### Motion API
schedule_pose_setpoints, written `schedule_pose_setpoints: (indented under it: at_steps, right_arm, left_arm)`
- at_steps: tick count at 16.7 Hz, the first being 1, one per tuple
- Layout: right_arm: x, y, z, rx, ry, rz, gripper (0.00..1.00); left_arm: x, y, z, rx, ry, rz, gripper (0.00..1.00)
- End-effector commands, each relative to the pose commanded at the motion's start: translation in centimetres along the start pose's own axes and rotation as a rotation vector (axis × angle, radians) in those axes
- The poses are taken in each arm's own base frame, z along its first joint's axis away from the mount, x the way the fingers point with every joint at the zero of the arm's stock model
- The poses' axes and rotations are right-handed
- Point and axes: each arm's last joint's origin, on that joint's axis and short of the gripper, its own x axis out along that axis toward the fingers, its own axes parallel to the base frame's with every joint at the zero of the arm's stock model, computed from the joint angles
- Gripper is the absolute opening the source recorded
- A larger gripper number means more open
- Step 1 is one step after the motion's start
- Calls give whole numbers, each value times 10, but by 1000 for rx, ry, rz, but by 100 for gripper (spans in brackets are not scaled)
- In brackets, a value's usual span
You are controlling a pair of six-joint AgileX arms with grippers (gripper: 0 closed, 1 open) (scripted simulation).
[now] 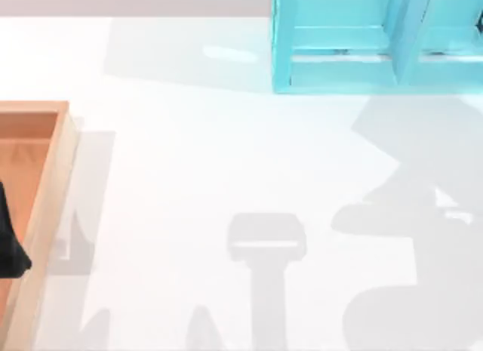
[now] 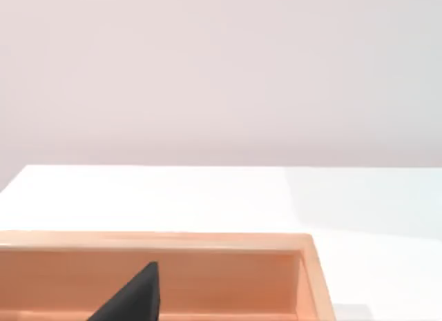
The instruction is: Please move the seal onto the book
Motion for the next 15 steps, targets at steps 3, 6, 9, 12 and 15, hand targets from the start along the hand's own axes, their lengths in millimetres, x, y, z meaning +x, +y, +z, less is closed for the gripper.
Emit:
schedule_pose_setpoints:
  at_steps: [3, 6, 9, 12, 15]
  right_arm:
    - [-28, 4, 6, 4, 9, -3, 0]
    - [-35, 5, 7, 5, 12, -4, 0]
    - [-33, 6, 5, 9, 16, 0, 0]
    - [-28, 12, 12, -38, -10, -5, 0]
    - [-9, 39, 30, -180, -78, -13, 0]
  left_arm:
    - [0, 0, 0, 0, 0, 0, 100]
    - [0, 0, 0, 0, 0, 0, 100]
    - [0, 0, 0, 0, 0, 0, 100]
    - [0, 0, 0, 0, 0, 0, 100]
    - [0, 0, 0, 0, 0, 0, 100]
